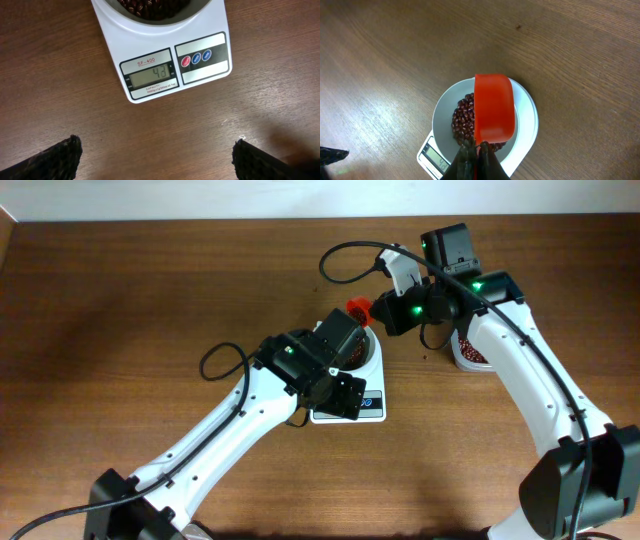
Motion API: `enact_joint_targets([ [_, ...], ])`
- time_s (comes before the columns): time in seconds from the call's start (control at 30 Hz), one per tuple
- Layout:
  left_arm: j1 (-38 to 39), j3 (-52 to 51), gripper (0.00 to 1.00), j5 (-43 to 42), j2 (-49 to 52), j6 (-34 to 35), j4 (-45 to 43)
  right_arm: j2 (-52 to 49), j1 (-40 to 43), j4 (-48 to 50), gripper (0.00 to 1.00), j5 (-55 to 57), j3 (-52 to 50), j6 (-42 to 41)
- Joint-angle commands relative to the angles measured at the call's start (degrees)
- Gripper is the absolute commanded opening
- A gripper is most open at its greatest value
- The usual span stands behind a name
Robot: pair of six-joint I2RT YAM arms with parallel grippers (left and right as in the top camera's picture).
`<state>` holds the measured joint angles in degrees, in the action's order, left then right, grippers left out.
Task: Scoop item into bowl and weigh 50g on scale
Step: 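Carry the scoop over the bowl and pour beans in, then hold the tipped orange scoop over the bowl, shaking beans out with right gripper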
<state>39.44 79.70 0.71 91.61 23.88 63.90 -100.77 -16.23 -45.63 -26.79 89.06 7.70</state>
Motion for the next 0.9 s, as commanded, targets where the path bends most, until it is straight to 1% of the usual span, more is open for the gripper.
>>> enact_joint_targets([
  [0.0, 0.2, -0.2, 0.99, 0.8, 0.3, 0.9, 0.1, 1.0, -0.3, 0.4, 0.04, 0.5, 1.1, 0.5],
  [0.2, 0.2, -0.2, 0.99, 0.8, 0.3, 0.9, 0.1, 1.0, -0.2, 0.9, 0.04, 1.5, 1.1, 0.4],
  [0.23, 0.2, -0.2, 0.99, 0.8, 0.3, 0.9, 0.1, 1.0, -0.3, 0.7, 0.04, 0.5, 1.1, 0.3],
  [0.27, 0.2, -0.2, 0.99, 0.8, 0.3, 0.9, 0.1, 1.0, -0.8, -0.1, 0.04, -1.4, 1.1, 2.0],
  [0.33, 0.2, -0.2, 0.99, 0.8, 0.3, 0.9, 0.1, 1.0, -0.6, 0.7, 0.04, 0.1, 1.1, 1.7],
  [0.77, 0.2, -0.2, 0.99, 0.8, 0.3, 0.9, 0.1, 1.0, -0.6, 1.3, 0.04, 0.1, 1.1, 0.8],
  [0.87, 0.2, -0.2, 0.99, 0.8, 0.3, 0.9, 0.1, 1.0, -0.7, 1.2, 0.04, 0.1, 1.1, -0.9],
])
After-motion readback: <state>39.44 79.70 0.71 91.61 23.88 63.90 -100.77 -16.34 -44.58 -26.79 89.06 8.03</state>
